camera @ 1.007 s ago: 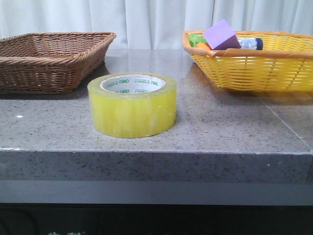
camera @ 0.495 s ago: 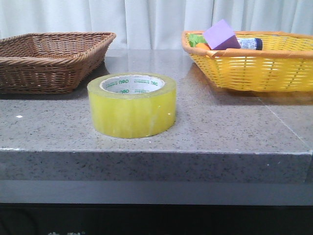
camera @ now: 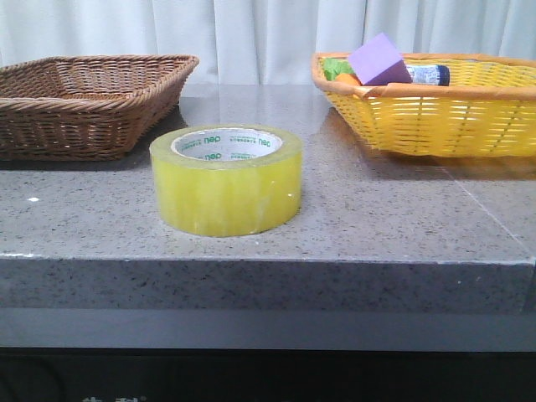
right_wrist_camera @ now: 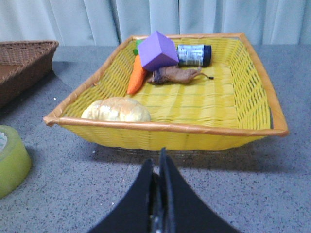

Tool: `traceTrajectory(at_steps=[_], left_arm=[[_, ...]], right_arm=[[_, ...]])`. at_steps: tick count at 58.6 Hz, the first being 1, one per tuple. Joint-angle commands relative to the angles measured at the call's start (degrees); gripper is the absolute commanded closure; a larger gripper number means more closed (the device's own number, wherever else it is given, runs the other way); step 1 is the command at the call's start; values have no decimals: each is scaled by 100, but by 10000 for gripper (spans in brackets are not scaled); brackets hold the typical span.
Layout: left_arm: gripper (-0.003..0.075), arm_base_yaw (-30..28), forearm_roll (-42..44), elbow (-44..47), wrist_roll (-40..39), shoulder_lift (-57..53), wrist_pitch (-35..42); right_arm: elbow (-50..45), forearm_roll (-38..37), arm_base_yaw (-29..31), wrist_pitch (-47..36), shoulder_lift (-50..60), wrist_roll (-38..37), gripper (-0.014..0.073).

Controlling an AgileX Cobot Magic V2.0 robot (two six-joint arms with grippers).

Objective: Transfer tape with both arms
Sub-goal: 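Open the right gripper and withdraw it from the tape roll, then grasp the tape roll on the table with the left gripper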

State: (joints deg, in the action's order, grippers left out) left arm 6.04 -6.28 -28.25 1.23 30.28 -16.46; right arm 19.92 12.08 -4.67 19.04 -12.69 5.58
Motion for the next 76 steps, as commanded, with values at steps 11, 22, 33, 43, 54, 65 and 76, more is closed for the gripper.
traceTrajectory(at_steps=[11, 22, 33, 43, 54, 65, 76], left_arm=[[83, 907, -62, -1346, 264, 1776, -977], [83, 1854, -219, -2204, 153, 3056, -1632], [83, 2578, -472, -3062, -238, 4162, -1830], [83, 2957, -689, -3641, -238, 5024, -1855], [83, 3036, -718, -3975, -238, 5648, -2007], [139, 3036, -718, -3975, -238, 5808, -1993], [454, 3036, -718, -3975, -224, 5808, -1982]], right_arm=[[130, 33, -5, -575, -36, 50, 683], [130, 33, -5, -557, -32, 50, 683], [130, 33, -5, -552, -32, 50, 683], [130, 33, -5, -552, -32, 50, 683], [130, 33, -5, -552, -32, 50, 683], [130, 33, -5, -557, -32, 50, 683], [130, 33, -5, -557, -32, 50, 683]])
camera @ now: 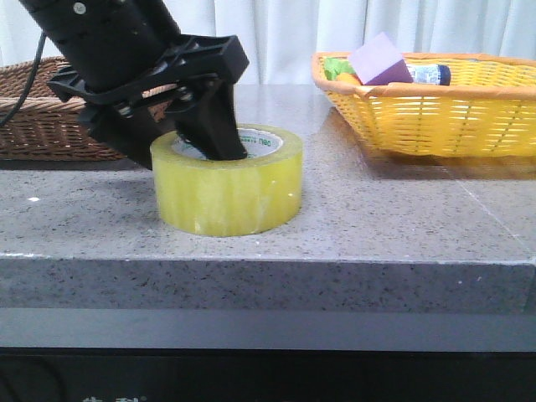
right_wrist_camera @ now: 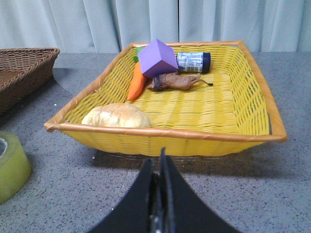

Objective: Transfer tape with both arms
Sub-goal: 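Grasp the tape roll on the table with the left gripper, then lift the tape roll and carry it over the brown basket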

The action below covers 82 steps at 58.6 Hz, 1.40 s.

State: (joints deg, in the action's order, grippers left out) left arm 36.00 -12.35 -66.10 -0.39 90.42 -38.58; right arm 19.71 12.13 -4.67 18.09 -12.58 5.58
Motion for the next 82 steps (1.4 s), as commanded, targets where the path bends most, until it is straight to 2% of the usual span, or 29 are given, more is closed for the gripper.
traceTrajectory(at_steps=[1, 8, 14, 30, 38, 45, 59, 66, 82], left_arm=[[479, 40, -110, -190, -63, -206, 230], [664, 40, -110, -190, -27, -206, 261], [739, 40, -100, -270, -27, -206, 261], [740, -64, 492, -1293, -27, -277, -128], [740, -404, 504, -2015, -27, -277, -312], [740, -974, 504, -2426, -27, -277, -226], [740, -2294, 556, -2501, -17, -108, 78], [740, -2748, 556, -2501, -17, 122, 53], [739, -2996, 569, -2501, -17, 697, 30]], right_arm=[[151, 28, -5, -461, -44, 50, 683], [151, 28, -5, -467, -44, 50, 683], [151, 28, -5, -472, -44, 50, 683], [151, 28, -5, -478, -44, 50, 683], [151, 28, -5, -550, -44, 50, 683], [151, 28, -5, -645, -44, 50, 683], [151, 28, -5, -645, -44, 50, 683], [151, 28, -5, -645, -44, 50, 683], [119, 28, -5, -661, -44, 50, 683]])
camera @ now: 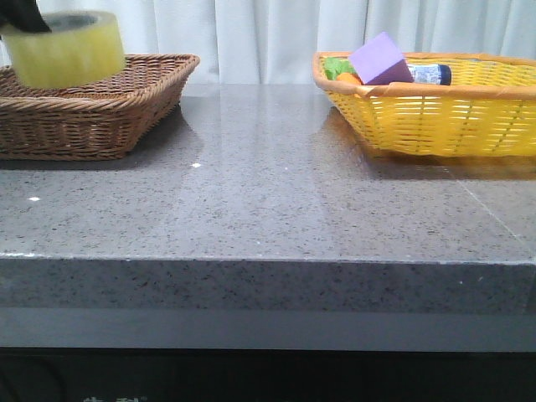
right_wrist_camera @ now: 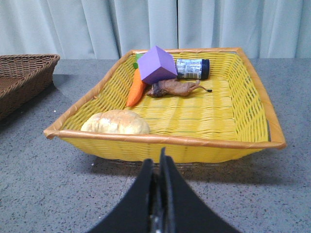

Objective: Transfer tape with both arms
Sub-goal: 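Lift the tape roll and carry it over the brown basket, then lower the tape into the brown basket and open the left gripper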

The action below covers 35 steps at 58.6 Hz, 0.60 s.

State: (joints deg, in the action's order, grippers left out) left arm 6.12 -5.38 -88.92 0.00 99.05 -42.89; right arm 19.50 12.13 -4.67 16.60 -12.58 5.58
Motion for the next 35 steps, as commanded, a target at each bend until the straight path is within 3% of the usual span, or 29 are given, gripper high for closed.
traceTrajectory(at_steps=[1, 10, 27, 35], left_arm=[[739, -9, -115, -219, -56, -119, 461], [703, -9, -101, -208, -56, 81, 562], [364, -16, 18, -208, -56, 60, 496], [339, -16, 18, -218, -56, -183, 428]], right_arm=[[141, 28, -5, -512, -44, 50, 683], [141, 28, -5, -507, -44, 50, 683], [141, 28, -5, -507, -44, 50, 683], [141, 28, -5, -502, -44, 50, 683]])
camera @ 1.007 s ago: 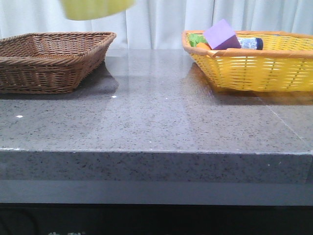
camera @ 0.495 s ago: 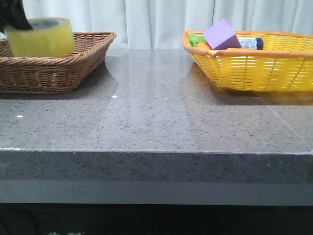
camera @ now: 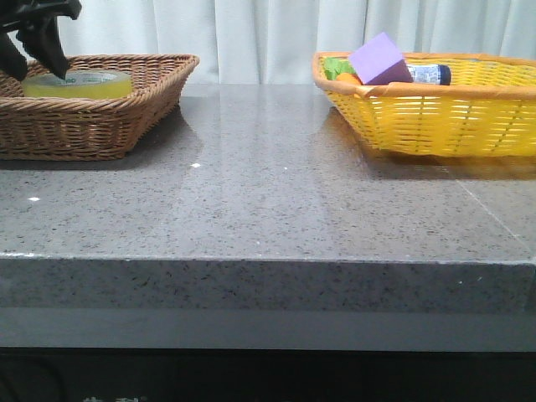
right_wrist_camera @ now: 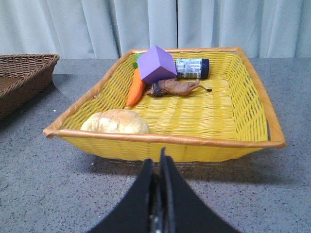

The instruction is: Transfer tape with both arms

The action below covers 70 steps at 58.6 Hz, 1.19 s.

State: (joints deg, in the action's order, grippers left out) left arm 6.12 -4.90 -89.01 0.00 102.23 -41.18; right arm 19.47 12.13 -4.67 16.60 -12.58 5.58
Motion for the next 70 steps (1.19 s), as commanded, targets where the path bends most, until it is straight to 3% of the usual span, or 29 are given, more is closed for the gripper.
traceTrajectory(at_steps=[1, 10, 22, 31, 49, 70], left_arm=[[342, -16, -30, -209, -56, -545, 246], [398, -16, -30, -157, -56, -1093, 232], [599, -16, -30, 428, -44, -1990, 129], [741, -16, -30, 1400, -44, -2826, 641], [740, -16, -30, 3651, -44, -4848, 1522], [740, -16, -30, 5628, -44, -7372, 1534]], right_arm=[[144, 28, -5, -502, -44, 50, 683], [144, 28, -5, -502, -44, 50, 683], [144, 28, -5, -502, -44, 50, 683], [144, 28, -5, -502, -44, 50, 683], [144, 28, -5, -502, -44, 50, 683], [144, 28, -5, -502, -44, 50, 683]])
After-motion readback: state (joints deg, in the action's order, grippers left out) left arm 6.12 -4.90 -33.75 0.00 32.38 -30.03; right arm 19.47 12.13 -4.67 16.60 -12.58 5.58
